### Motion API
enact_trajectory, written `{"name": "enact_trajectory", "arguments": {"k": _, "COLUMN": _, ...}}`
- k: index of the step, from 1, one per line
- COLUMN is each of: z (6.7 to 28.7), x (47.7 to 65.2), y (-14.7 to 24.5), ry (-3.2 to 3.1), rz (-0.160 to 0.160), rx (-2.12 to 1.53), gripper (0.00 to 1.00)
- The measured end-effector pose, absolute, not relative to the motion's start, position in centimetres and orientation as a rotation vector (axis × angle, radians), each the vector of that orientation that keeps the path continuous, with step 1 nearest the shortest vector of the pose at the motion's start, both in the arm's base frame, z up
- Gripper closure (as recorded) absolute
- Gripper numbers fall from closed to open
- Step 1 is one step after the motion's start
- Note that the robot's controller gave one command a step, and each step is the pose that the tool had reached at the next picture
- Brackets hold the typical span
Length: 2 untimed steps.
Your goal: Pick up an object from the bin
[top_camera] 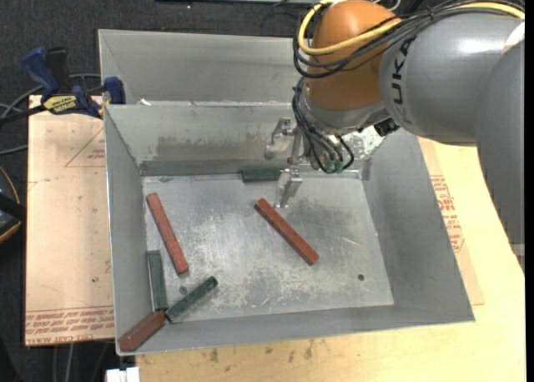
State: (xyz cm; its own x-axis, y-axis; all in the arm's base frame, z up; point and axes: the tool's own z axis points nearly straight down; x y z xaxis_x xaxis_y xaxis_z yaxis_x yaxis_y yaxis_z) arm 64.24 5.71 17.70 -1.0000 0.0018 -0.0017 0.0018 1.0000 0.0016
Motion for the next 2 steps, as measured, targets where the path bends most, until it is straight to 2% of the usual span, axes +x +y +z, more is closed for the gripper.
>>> {"name": "enact_trajectory", "arguments": {"k": 1, "z": 17.70, "x": 64.25, "y": 5.70, "ry": 3.140, "rz": 0.002, "rx": 0.003, "gripper": 1.00}}
{"name": "enact_trajectory", "arguments": {"k": 2, "z": 17.70, "x": 64.25, "y": 5.70, "ry": 3.140, "rz": 0.002, "rx": 0.003, "gripper": 0.00}}
